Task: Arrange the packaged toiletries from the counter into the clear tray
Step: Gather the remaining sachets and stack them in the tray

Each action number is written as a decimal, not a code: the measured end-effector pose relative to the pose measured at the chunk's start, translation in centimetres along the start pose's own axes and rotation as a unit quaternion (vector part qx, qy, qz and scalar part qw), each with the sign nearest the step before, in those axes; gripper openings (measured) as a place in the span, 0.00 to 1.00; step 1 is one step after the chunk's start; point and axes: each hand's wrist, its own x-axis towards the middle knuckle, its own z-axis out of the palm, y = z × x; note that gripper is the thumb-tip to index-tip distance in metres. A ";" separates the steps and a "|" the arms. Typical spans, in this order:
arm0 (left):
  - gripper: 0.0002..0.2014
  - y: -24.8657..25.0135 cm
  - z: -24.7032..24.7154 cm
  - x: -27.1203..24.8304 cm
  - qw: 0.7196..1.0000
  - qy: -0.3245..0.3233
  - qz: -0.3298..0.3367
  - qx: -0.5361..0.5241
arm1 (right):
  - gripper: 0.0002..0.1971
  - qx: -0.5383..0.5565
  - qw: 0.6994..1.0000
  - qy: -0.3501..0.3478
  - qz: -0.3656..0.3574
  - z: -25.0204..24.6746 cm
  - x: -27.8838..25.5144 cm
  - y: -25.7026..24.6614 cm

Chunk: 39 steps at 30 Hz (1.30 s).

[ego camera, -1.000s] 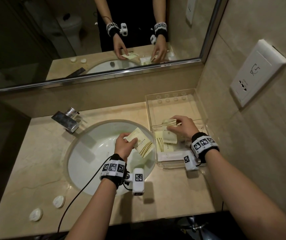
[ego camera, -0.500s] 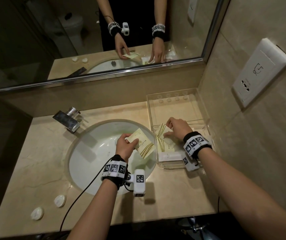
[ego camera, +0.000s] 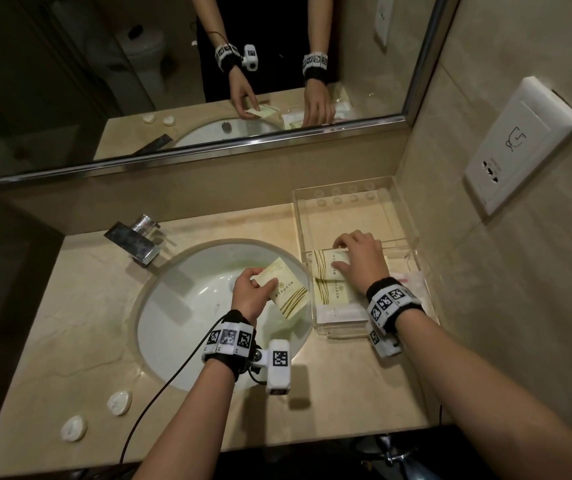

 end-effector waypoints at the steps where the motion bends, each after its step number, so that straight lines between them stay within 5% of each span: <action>1: 0.13 0.0 0.0 0.0 1.000 0.001 -0.001 -0.002 | 0.18 0.011 1.000 0.014 0.000 0.4 -0.7 0.3; 8: 0.13 0.0 -0.4 0.2 1.000 0.006 0.001 -0.002 | 0.21 0.041 0.998 -0.008 -0.042 1.6 -2.7 0.7; 16: 0.15 -0.1 -0.1 0.1 1.000 -0.005 -0.003 -0.010 | 0.14 0.090 0.996 -0.019 -0.016 2.7 -2.5 0.7; 22: 0.15 0.0 0.1 0.4 1.000 -0.006 0.001 -0.016 | 0.19 0.149 0.989 -0.022 -0.004 1.9 -2.5 1.9; 28: 0.14 0.5 1.6 0.3 0.999 -0.031 0.000 -0.040 | 0.10 0.155 0.988 -0.011 0.001 1.3 -2.7 2.4; 31: 0.12 1.2 3.0 0.3 0.995 -0.047 -0.011 -0.082 | 0.04 0.314 0.948 0.030 0.048 -0.3 -2.6 0.6; 33: 0.11 1.6 3.9 0.3 0.993 -0.051 -0.018 -0.106 | 0.07 0.432 0.897 -0.018 0.089 -1.5 -2.5 -0.6; 39: 0.13 2.8 5.9 0.4 0.994 -0.093 0.029 -0.053 | 0.17 0.456 0.876 -0.140 0.073 -2.8 -1.7 -0.1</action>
